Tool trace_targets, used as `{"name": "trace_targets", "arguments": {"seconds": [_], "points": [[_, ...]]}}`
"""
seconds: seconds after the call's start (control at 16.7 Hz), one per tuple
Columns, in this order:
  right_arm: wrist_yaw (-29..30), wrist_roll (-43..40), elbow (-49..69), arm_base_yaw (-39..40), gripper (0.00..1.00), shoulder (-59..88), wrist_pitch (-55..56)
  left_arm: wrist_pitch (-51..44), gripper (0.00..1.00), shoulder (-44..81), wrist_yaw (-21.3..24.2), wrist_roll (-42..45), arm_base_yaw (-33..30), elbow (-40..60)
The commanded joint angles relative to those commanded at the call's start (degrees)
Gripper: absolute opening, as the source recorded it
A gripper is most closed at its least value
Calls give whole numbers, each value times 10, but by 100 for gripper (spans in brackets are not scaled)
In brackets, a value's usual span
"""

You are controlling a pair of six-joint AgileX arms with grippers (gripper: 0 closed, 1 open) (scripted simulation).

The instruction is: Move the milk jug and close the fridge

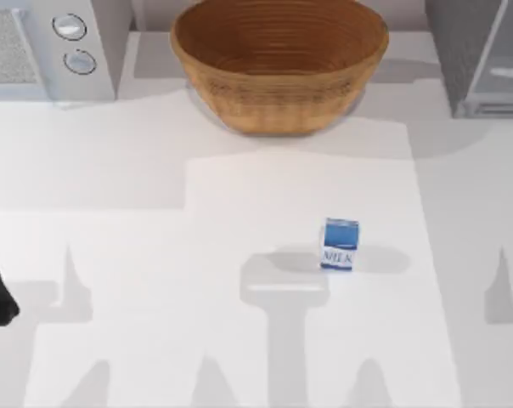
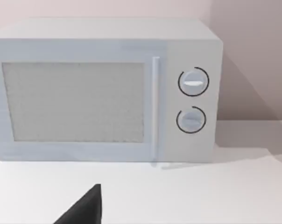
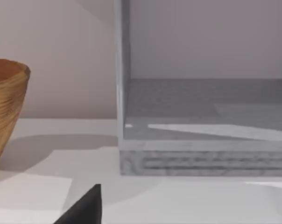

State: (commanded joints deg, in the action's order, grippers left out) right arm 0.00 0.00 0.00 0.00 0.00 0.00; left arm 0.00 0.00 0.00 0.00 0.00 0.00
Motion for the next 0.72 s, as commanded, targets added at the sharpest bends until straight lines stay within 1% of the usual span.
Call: {"name": "trace_targets", "arguments": {"seconds": [0.18, 0.3, 0.48, 0.72], "points": [[8, 0, 1, 8, 100, 7, 8, 0, 100, 0, 0, 0, 0, 0], [39, 1, 2, 39, 100, 35, 35, 0, 100, 0, 0, 0, 0, 0], [123, 1, 5, 124, 100, 106, 104, 0, 100, 0, 0, 0, 0, 0], [271, 2, 8, 272, 100, 228, 219, 0, 100, 0, 0, 0, 0, 0]]}}
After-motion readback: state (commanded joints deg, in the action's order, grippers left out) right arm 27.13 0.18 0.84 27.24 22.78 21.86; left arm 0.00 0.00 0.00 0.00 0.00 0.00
